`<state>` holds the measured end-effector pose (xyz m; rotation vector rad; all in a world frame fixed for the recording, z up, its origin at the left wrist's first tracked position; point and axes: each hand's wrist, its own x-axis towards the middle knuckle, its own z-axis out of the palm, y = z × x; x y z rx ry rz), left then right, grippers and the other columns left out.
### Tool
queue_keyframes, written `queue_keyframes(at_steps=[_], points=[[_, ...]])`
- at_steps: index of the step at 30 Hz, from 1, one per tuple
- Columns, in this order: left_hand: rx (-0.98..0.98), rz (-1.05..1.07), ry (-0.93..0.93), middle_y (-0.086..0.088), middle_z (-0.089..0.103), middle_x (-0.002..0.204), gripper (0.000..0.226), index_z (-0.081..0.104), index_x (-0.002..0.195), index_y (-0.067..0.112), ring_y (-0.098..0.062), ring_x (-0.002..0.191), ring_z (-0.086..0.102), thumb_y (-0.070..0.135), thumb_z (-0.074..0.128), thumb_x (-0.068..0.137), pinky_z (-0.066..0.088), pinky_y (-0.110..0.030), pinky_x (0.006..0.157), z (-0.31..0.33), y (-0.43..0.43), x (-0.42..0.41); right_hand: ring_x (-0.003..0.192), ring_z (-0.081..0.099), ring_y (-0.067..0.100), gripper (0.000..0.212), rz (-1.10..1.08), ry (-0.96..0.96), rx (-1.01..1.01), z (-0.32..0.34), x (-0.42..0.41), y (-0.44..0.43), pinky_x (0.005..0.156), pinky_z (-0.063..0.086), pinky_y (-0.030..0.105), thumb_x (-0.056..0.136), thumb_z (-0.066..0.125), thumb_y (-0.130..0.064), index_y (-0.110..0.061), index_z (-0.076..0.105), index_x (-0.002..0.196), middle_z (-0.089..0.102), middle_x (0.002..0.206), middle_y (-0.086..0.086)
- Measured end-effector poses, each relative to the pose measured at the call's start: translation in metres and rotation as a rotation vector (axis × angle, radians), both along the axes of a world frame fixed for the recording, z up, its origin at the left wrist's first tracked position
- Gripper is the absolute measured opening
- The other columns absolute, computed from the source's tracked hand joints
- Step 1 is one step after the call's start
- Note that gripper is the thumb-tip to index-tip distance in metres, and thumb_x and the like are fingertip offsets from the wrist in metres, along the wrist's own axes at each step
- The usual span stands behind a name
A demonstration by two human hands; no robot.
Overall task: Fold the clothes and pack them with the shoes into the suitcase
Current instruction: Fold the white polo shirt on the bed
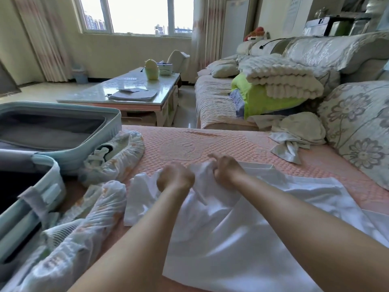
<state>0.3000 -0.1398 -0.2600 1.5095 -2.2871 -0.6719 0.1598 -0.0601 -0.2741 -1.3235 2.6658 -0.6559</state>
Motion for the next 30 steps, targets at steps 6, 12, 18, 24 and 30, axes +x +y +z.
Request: queue_keyframes(at_steps=[6,12,18,24,30], points=[[0.479,0.077,0.781,-0.015,0.065,0.106,0.029,0.056,0.095,0.013,-0.034,0.090,0.069,0.015,0.070,0.070,0.058,-0.043,0.084,0.012,-0.042,-0.016,0.116,0.057,0.036,0.067,-0.053,-0.100,-0.210,-0.005,0.003,-0.003,0.098,0.045,0.033,0.087,0.058,-0.012,-0.027,0.036,0.149,0.041,0.140,0.016],[-0.069,-0.430,0.300,-0.003,0.045,0.148,0.034,0.057,0.129,0.034,-0.027,0.130,0.047,0.025,0.058,0.096,0.035,-0.036,0.109,-0.015,-0.029,-0.003,0.153,0.013,0.033,0.067,0.056,0.030,0.194,-0.030,0.007,0.008,0.124,0.011,0.044,0.102,0.043,-0.044,-0.036,0.009,0.159,-0.002,0.168,0.008],[-0.280,-0.378,-0.654,-0.013,-0.011,0.165,0.060,0.009,0.159,0.020,-0.034,0.150,-0.016,0.041,0.024,0.105,-0.006,-0.057,0.118,-0.038,-0.035,0.033,0.155,-0.008,0.024,0.062,0.107,0.206,0.278,-0.035,0.023,0.019,0.123,-0.007,0.042,0.105,0.026,-0.049,-0.029,0.007,0.161,-0.006,0.169,0.007],[-0.569,-0.662,-0.425,-0.006,0.003,0.166,0.058,0.015,0.157,0.019,-0.023,0.153,-0.001,0.029,0.033,0.103,-0.003,-0.046,0.123,-0.036,0.002,0.046,0.155,-0.005,0.020,0.062,0.109,0.142,0.227,-0.042,0.058,0.043,0.123,-0.008,0.042,0.104,0.029,-0.051,-0.032,0.014,0.160,-0.005,0.169,0.003],[-0.328,-0.758,-0.504,0.007,-0.013,0.164,0.069,-0.005,0.154,0.044,-0.017,0.151,-0.016,0.072,0.009,0.093,-0.011,-0.052,0.120,-0.059,0.025,0.090,0.154,-0.012,0.014,0.084,0.224,0.145,0.379,-0.046,0.079,0.095,0.119,-0.014,0.058,0.084,0.021,-0.081,-0.046,-0.001,0.157,-0.009,0.169,-0.002]])
